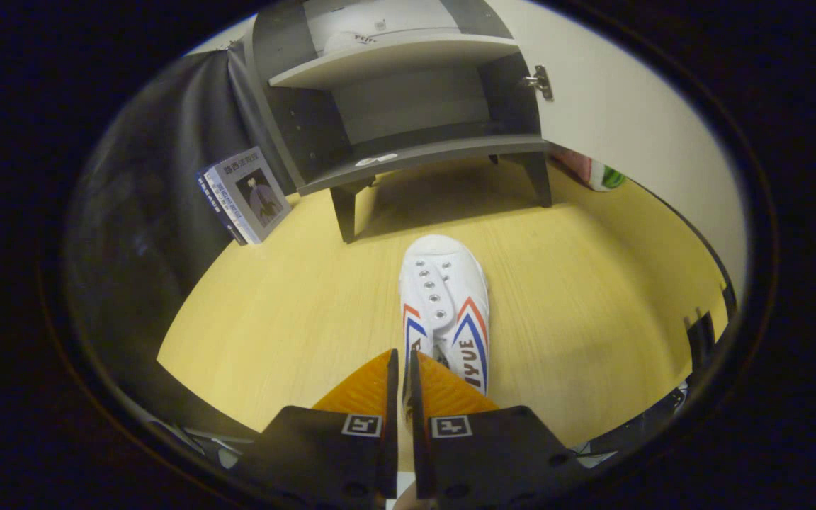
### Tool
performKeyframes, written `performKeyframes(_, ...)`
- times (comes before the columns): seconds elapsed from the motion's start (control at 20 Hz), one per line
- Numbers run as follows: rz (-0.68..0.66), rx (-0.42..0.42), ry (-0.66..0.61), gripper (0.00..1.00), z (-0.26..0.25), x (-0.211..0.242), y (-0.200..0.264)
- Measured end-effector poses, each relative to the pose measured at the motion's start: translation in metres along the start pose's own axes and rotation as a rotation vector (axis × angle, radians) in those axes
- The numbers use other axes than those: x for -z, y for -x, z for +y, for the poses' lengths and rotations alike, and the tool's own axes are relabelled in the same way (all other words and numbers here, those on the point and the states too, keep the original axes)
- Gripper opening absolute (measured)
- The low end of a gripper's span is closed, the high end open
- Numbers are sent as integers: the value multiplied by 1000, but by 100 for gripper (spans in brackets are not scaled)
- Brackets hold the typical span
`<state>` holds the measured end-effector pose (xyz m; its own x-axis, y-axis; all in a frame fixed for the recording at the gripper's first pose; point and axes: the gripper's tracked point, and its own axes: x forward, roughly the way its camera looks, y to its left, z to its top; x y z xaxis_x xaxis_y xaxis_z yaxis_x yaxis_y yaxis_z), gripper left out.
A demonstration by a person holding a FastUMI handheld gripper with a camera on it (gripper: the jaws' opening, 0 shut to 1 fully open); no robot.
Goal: Open the shoe cabinet door, grab the shoes and put them into the shoe cabinet, then close the shoe cabinet door.
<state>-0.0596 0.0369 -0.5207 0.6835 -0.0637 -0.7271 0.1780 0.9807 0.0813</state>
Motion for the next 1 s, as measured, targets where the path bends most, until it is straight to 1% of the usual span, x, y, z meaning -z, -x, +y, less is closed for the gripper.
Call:
performKeyframes(0.2,-50,33,-4,12,-7,-17,6)
performKeyframes(0.25,-45,38,2,12,-9,-16,4)
performKeyframes(0.45,25,20,0,13,-11,3,-12)
performKeyframes(0.5,26,16,0,13,-11,4,-14)
performKeyframes(0.65,13,15,13,14,-10,4,-21)
performKeyframes(0.8,7,18,32,18,-9,6,-33)
performKeyframes(1.0,-46,30,30,19,-6,0,-48)
